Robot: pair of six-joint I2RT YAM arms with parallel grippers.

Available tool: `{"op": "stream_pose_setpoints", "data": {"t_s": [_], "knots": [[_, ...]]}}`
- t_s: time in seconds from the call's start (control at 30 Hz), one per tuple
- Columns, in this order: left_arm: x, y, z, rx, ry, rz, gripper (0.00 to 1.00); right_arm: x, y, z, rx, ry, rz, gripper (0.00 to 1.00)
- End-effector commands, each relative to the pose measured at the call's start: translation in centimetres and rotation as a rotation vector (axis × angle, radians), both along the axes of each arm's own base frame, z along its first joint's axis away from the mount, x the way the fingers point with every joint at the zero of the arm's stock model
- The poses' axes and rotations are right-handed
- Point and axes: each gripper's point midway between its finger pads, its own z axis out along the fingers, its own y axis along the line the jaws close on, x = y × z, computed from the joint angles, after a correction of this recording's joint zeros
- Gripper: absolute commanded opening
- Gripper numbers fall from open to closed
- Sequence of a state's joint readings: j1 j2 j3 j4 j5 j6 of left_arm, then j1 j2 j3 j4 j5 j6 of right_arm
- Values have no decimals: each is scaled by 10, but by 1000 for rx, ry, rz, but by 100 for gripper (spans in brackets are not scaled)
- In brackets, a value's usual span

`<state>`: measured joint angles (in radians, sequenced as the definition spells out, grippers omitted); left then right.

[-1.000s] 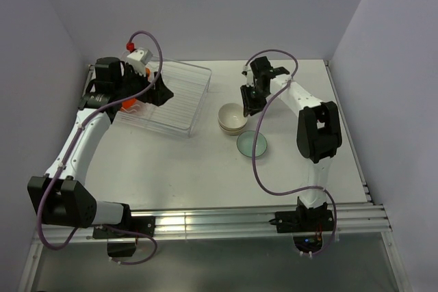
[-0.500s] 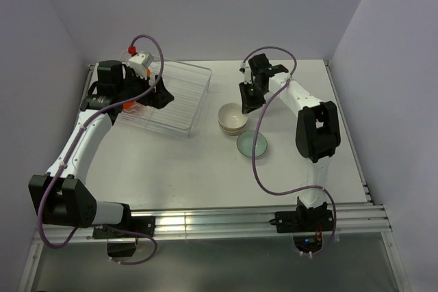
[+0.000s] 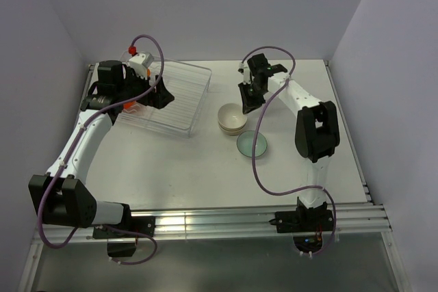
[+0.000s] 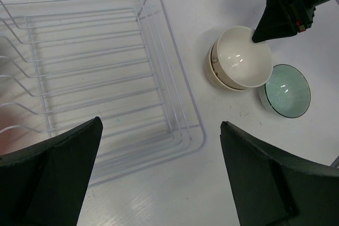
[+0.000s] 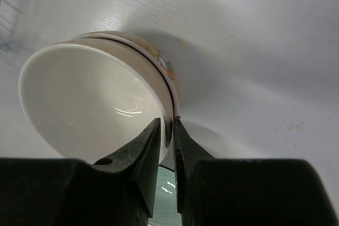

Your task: Load the bowls into the dish rack

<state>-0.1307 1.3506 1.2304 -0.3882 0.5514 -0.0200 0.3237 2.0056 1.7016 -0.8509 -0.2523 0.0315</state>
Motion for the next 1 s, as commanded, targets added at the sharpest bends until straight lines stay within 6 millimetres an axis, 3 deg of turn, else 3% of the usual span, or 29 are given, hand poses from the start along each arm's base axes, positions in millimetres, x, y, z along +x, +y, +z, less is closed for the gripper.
{"op": "stream_pose_setpoints", "data": {"t_s": [0.0,0.47,0.6,0.63,0.67,0.8,0.97], "knots": [[2,-4,15,-13,-45,-8,99,9,4,2,-20,-24,15,23],[3,-5,10,-10,-32,-11,100,4,9,-7,-21,11,35,26],[3,-4,11,-8,-35,-10,99,4,11,-6,-16,12,42,20],[3,-5,11,-9,-33,-11,99,5,12,-5,-15,10,42,5],[3,-5,10,-9,-29,-11,100,5,12,-3,-14,10,42,0],[5,-2,12,4,-13,13,100,5,12,13,1,-3,42,0],[14,0,17,4,12,36,99,4,16,48,56,-53,83,0]]}}
